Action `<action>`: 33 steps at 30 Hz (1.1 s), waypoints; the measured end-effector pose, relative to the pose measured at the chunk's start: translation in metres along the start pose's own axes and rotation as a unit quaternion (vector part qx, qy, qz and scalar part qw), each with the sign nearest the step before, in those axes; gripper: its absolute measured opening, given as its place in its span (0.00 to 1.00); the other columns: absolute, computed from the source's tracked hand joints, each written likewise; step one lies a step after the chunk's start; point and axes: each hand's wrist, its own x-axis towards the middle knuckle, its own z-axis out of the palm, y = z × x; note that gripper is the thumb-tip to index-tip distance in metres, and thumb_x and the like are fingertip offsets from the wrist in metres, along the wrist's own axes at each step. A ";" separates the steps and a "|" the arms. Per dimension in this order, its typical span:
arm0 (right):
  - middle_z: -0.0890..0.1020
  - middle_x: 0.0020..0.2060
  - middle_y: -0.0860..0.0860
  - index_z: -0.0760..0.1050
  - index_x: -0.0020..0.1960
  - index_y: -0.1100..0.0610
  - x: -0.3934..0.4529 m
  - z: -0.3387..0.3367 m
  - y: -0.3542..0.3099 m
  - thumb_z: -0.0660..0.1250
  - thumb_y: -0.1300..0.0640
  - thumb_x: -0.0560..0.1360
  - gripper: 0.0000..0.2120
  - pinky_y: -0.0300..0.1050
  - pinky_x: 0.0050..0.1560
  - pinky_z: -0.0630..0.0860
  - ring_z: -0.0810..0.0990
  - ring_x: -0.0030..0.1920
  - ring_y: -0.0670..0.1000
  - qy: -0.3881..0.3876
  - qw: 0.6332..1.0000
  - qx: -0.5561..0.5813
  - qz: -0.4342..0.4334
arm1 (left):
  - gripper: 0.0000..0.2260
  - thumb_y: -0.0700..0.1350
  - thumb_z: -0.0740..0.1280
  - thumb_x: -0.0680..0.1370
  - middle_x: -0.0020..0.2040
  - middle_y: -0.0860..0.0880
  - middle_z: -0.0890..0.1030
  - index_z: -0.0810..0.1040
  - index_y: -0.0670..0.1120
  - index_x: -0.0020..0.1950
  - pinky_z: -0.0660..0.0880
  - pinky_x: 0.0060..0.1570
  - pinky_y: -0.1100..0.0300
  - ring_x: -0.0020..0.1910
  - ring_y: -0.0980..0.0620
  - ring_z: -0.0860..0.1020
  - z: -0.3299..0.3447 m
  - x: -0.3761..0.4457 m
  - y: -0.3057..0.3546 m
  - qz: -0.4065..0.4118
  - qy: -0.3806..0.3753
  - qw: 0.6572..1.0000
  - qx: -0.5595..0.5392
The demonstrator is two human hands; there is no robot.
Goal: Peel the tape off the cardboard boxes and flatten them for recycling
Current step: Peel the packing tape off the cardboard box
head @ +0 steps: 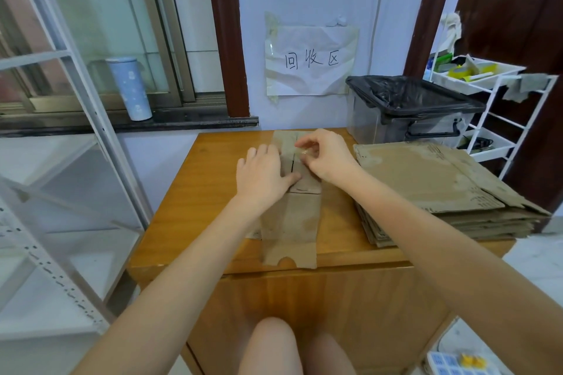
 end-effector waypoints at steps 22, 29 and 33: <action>0.81 0.40 0.62 0.71 0.44 0.58 0.012 -0.009 -0.016 0.70 0.69 0.72 0.10 0.43 0.42 0.82 0.81 0.32 0.53 -0.031 0.959 0.240 0.145 | 0.19 0.31 0.61 0.75 0.65 0.52 0.76 0.77 0.57 0.46 0.77 0.49 0.51 0.56 0.48 0.75 -0.028 -0.001 -0.043 -0.010 -0.085 0.993 -0.084; 0.81 0.43 0.53 0.73 0.58 0.58 0.013 -0.008 -0.023 0.71 0.55 0.74 0.15 0.42 0.51 0.78 0.82 0.43 0.48 -0.096 0.972 0.158 0.144 | 0.16 0.32 0.61 0.75 0.66 0.51 0.75 0.77 0.54 0.49 0.76 0.53 0.52 0.61 0.49 0.74 -0.025 -0.007 -0.041 0.006 -0.075 0.994 -0.076; 0.80 0.52 0.58 0.74 0.58 0.64 0.015 -0.013 -0.027 0.64 0.58 0.79 0.12 0.42 0.49 0.81 0.83 0.44 0.49 -0.103 0.956 0.227 0.153 | 0.14 0.33 0.61 0.75 0.64 0.50 0.76 0.77 0.52 0.49 0.76 0.51 0.54 0.59 0.49 0.75 -0.025 -0.007 -0.037 0.009 -0.073 0.995 -0.071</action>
